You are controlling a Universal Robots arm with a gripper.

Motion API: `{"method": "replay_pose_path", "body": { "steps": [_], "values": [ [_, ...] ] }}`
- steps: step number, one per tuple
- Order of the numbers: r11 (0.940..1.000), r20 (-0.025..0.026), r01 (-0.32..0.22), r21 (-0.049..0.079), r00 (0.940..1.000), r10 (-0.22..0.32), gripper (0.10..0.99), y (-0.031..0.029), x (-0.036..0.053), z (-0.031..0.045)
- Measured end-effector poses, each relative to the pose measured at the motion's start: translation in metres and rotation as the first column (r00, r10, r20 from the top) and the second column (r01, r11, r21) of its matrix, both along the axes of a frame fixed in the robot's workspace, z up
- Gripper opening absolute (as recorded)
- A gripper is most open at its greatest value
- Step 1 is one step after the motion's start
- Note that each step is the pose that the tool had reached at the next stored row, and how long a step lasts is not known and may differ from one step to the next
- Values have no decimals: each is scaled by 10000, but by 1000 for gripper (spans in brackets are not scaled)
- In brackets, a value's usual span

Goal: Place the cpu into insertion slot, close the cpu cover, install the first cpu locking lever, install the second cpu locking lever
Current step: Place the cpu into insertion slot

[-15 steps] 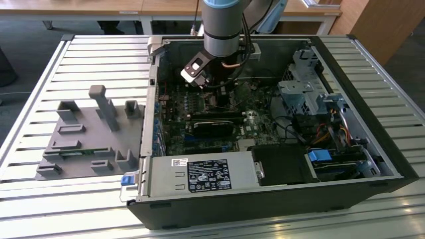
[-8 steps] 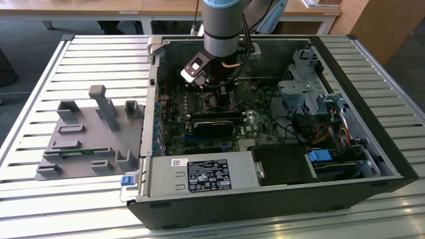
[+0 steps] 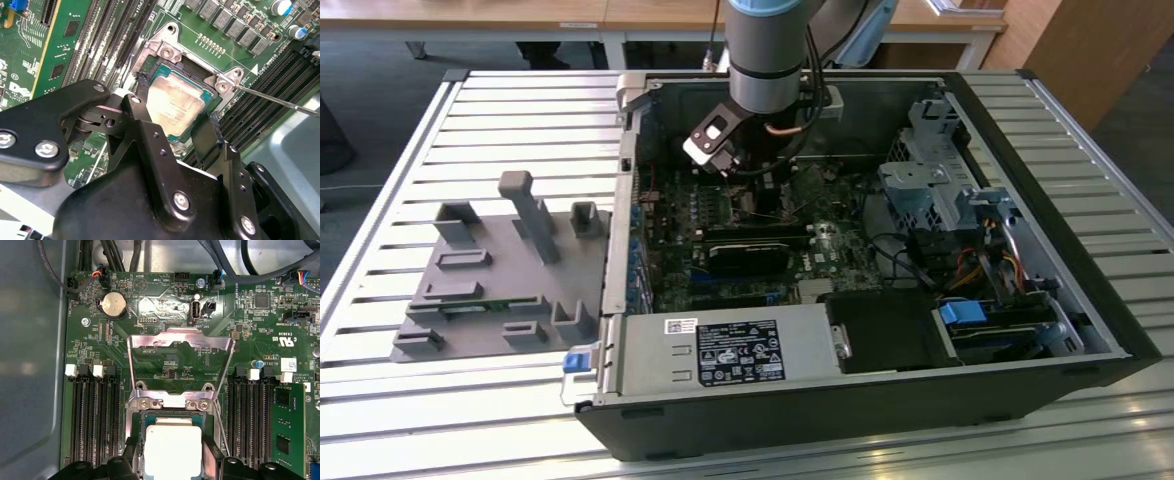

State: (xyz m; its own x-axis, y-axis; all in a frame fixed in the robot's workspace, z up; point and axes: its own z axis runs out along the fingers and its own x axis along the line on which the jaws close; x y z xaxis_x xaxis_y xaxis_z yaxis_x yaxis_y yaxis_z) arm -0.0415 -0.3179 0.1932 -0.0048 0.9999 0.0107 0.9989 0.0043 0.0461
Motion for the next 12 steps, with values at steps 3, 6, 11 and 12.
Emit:
{"method": "replay_pose_path", "body": {
  "steps": [3, 6, 11, 12],
  "values": [
    [10000, 0, 0, 1, 10000, 0, 616, 1, 0, 0],
    [10000, -1, 0, 0, 10000, 0, 616, 1, 0, 8],
    [10000, 0, 1, 1, 10000, -1, 616, 0, 0, 52],
    [10000, 0, 0, 2, 10000, 0, 616, 0, 0, 65]
  ]
}}
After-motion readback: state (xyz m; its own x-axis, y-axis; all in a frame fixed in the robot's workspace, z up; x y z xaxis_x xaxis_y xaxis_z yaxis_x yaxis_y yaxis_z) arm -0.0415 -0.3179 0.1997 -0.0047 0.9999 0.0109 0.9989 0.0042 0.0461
